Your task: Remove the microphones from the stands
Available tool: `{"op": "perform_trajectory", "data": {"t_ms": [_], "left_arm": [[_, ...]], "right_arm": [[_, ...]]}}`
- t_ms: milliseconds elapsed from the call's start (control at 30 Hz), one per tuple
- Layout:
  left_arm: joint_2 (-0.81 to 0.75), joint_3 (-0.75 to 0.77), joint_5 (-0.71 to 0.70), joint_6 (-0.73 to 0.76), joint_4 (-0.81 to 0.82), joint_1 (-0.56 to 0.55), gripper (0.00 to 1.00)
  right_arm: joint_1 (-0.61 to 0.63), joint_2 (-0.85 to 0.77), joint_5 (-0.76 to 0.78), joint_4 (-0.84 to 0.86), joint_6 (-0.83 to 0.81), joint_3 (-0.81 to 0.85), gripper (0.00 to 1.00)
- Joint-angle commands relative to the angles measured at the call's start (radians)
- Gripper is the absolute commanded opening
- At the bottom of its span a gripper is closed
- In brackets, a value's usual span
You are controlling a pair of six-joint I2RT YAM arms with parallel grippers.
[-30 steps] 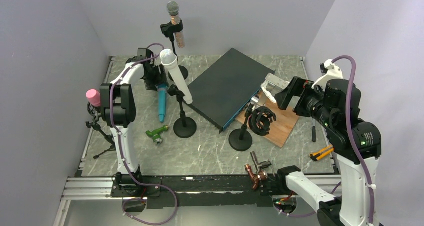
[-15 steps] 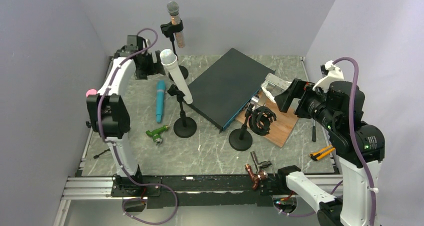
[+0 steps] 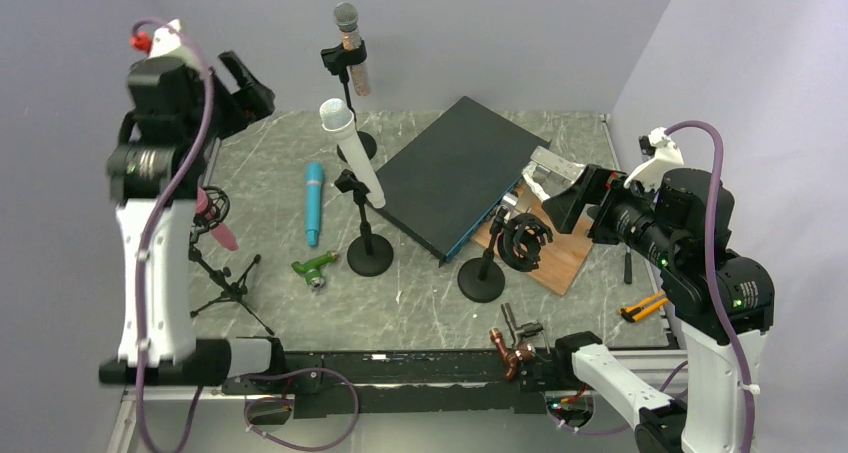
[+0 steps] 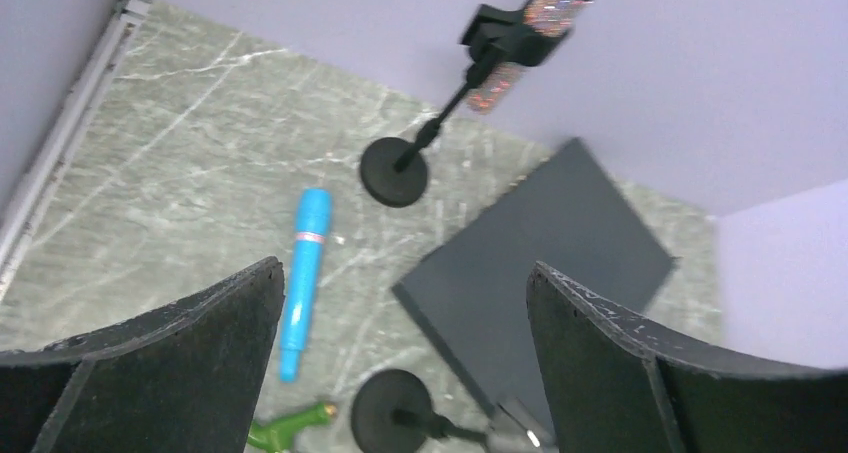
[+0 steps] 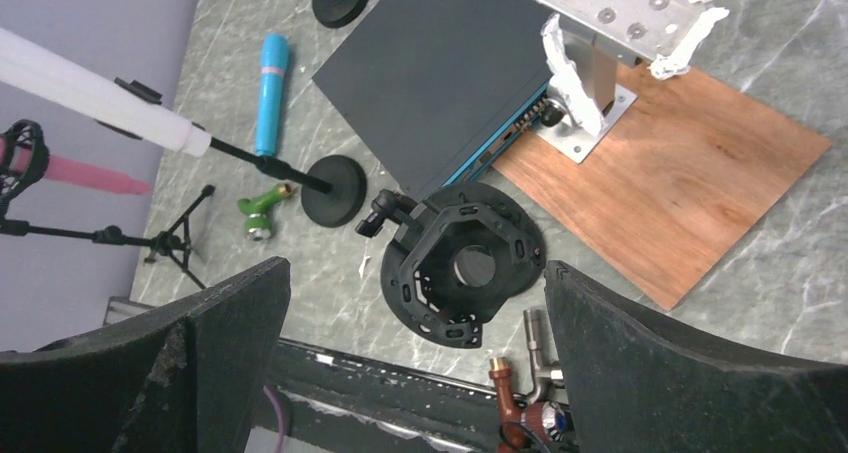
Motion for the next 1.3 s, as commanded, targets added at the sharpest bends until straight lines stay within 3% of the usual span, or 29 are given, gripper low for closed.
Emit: {"op": "perform_trajectory", "data": {"t_ms": [0, 233, 400, 533, 867, 1067, 1167, 1267], "left_arm": [[-0.167, -0.103, 0.093, -0.146, -0.027, 0.002, 0.93], [-0.574, -0.41, 0.333, -0.187, -0.046, 0.001, 0.98], [-0.78, -0.69, 0.666, -0.277, 0.076, -0.001, 0.99], [-0.912, -0.784, 0.74, -0.325, 0.117, -0.002, 0.99], [-0.93, -0.845, 0.831, -0.326, 0.213, -0.001, 1.0], [-0.885, -0.829, 0.857, -0.258, 0.207, -0.004, 0.99], [-0.882, -0.861, 0.843, -0.272, 0.245, -0.024, 0.99], [-0.842, -0.843, 0.724, -0.255, 0.251, -0.135, 0.99]], "right_arm": [[0.004, 0.008, -0.062, -0.012, 0.04, 0.023, 1.0], [0.004, -0.051, -0.068, -0.027, 0.04, -0.027, 1.0], [0.004, -0.084, -0.071, -0.052, 0.06, -0.06, 1.0], [0.003, -0.121, -0.085, -0.027, 0.074, -0.141, 1.0], [0.004, -0.121, -0.132, 0.014, 0.182, -0.228, 0.98], [0.004, -0.089, -0.205, 0.08, 0.256, -0.306, 0.78], [0.005, -0.074, -0.231, 0.118, 0.283, -0.323, 0.74], [0.003, -0.057, -0.218, 0.118, 0.288, -0.324, 0.74]]}}
